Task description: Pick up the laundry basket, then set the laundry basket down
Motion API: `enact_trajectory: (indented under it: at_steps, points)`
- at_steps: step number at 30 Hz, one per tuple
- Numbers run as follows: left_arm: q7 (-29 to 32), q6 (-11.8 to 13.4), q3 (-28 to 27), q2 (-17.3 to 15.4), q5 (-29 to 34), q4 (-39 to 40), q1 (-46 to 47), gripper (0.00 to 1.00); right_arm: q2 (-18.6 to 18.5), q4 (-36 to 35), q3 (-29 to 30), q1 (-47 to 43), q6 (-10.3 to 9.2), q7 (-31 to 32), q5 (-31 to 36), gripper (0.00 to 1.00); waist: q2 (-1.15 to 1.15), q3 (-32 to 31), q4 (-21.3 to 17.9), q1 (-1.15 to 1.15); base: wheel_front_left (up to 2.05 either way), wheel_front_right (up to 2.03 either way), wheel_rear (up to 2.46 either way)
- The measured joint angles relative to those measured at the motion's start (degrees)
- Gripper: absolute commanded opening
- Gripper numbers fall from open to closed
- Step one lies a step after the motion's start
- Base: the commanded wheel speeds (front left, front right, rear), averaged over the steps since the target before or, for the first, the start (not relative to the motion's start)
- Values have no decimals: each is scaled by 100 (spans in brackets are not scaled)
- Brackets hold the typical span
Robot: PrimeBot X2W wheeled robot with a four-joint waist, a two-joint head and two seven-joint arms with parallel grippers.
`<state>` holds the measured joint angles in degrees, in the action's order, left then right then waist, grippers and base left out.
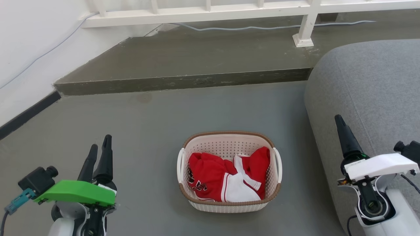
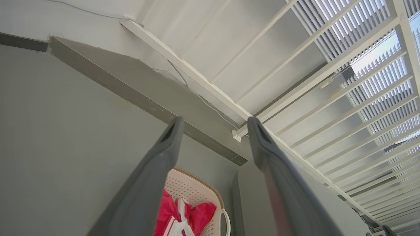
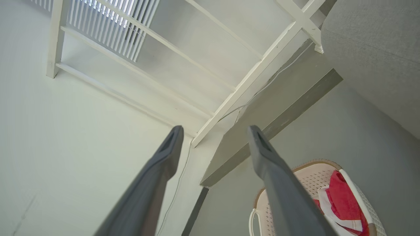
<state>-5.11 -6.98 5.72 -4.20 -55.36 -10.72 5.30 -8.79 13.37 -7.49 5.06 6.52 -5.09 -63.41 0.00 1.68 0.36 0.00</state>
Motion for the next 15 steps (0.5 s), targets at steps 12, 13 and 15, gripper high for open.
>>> enact_trajectory:
  at_steps: [12,13,15]
  points:
    - [-215,0,73,35,1004,111,49,100,-77,41,-157,162,-66,-208,879,100,0,19,10,0,0,0,0]
    - [-215,0,73,35,1004,111,49,100,-77,41,-157,162,-66,-208,879,100,0,19,10,0,0,0,0]
    - [-255,0,97,54,1146,146,64,100,-77,30,-181,182,-86,-253,1028,100,0,23,11,0,0,0,0]
